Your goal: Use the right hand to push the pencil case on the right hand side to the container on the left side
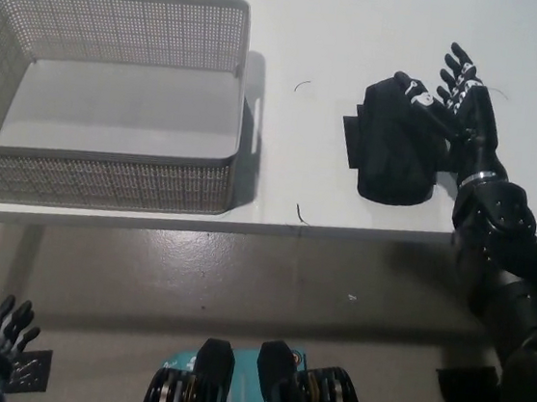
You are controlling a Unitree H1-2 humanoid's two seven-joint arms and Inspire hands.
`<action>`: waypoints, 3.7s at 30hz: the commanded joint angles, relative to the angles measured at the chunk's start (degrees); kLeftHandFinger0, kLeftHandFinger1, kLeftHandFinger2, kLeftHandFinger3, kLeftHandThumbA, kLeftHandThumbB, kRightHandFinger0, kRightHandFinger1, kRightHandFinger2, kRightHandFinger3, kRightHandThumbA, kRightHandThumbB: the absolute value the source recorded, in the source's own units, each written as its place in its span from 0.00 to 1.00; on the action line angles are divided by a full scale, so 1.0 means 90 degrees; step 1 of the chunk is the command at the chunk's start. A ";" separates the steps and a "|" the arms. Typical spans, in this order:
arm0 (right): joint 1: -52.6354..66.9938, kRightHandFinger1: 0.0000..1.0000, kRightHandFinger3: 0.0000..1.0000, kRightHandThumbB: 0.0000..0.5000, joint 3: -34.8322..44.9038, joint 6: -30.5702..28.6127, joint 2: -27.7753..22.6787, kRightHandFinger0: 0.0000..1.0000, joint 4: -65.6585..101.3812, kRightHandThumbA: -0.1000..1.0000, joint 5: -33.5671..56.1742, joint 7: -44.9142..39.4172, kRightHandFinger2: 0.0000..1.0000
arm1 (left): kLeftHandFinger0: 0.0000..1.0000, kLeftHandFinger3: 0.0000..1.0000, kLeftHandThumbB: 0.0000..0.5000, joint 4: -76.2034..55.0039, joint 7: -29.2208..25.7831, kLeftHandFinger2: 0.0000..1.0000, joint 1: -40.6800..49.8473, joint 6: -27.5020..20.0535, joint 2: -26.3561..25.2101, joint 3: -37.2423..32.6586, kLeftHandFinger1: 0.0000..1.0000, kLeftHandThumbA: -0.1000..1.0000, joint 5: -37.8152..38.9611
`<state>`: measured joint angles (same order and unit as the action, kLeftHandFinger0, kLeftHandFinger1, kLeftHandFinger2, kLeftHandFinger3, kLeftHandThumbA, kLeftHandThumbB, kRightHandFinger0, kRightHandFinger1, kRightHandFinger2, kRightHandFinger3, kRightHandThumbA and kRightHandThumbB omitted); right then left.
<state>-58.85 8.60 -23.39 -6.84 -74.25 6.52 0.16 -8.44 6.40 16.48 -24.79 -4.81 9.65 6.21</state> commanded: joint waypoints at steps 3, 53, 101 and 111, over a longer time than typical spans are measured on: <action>-0.0356 1.00 1.00 0.57 -0.0041 -0.0134 -0.0088 1.00 -0.0178 1.00 -0.0017 0.0063 1.00 | 1.00 1.00 0.65 -0.0164 0.0090 1.00 -0.0015 -0.0238 0.0008 0.0017 1.00 1.00 0.0107; -0.0881 1.00 1.00 0.57 -0.0117 0.0237 0.1618 1.00 -0.0705 1.00 0.0061 0.0180 1.00 | 1.00 1.00 0.53 -0.0196 0.0110 1.00 -0.0239 -0.0238 -0.0055 0.0052 1.00 1.00 -0.0009; -0.0846 1.00 1.00 0.61 -0.2380 -0.0226 0.0599 1.00 0.0081 1.00 -0.1726 0.1596 1.00 | 1.00 1.00 0.53 -0.0149 0.0057 1.00 -0.0354 -0.0238 -0.0102 0.0069 1.00 1.00 -0.0080; 0.0514 1.00 1.00 0.62 -0.1796 0.0025 0.0447 1.00 0.2846 1.00 -0.1276 0.1062 1.00 | 1.00 1.00 0.54 -0.0129 0.0050 1.00 -0.0417 -0.0238 -0.0106 0.0100 1.00 1.00 -0.0100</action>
<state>-58.29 -10.03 -22.70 -1.57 -62.12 -7.02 12.12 -8.41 6.93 13.15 -25.20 -5.09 9.85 5.73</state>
